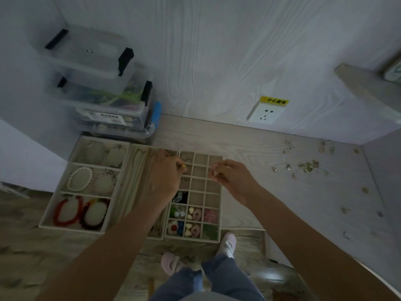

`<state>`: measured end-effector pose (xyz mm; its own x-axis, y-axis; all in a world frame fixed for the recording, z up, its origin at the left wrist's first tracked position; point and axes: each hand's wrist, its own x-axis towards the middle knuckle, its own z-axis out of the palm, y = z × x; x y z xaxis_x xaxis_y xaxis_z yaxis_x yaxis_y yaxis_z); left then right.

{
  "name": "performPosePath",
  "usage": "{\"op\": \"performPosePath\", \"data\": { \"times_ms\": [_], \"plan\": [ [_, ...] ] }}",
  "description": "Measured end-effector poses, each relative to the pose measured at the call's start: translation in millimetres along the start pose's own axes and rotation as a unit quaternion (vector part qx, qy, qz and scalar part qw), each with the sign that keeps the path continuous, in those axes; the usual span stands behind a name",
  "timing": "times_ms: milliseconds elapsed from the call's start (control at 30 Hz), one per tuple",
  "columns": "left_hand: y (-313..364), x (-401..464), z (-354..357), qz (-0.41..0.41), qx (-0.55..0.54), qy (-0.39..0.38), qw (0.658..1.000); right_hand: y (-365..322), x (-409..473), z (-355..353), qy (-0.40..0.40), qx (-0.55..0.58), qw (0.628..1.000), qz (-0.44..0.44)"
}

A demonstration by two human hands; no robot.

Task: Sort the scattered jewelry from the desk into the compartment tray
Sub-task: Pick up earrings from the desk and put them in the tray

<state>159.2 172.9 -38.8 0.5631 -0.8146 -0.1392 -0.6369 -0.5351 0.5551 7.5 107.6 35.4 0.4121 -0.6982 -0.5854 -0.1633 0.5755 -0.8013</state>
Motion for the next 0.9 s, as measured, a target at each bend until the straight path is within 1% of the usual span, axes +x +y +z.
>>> {"op": "performPosePath", "data": {
  "times_ms": [100,167,233,333,433,600,767,900],
  "plan": [
    [4,-2,-2,0.052,0.098,0.035,0.993,0,0,-4,-0.002,0.013,1.0,0.005],
    [7,-3,-5,0.083,0.179,0.048,0.979,1,0,-7,-0.004,0.014,1.0,0.007],
    [11,-2,-9,0.104,0.256,0.042,0.96,0,0,-9,-0.004,0.009,1.0,0.011],
    [18,-2,-13,0.106,0.314,0.029,0.943,0,-2,-11,-0.005,0.009,1.0,0.014],
    [26,-2,-15,0.102,0.341,0.012,0.935,0,-1,-13,0.002,0.003,1.0,0.016],
    [34,1,-16,0.089,0.355,-0.014,0.931,0,1,-19,0.006,-0.026,0.999,0.019],
    [38,2,-17,0.112,0.365,-0.031,0.924,-4,2,-22,0.008,-0.009,1.0,0.027],
    [33,5,-15,0.107,0.355,-0.032,0.928,-6,-3,-23,0.005,-0.074,0.997,0.027]
  ]
}}
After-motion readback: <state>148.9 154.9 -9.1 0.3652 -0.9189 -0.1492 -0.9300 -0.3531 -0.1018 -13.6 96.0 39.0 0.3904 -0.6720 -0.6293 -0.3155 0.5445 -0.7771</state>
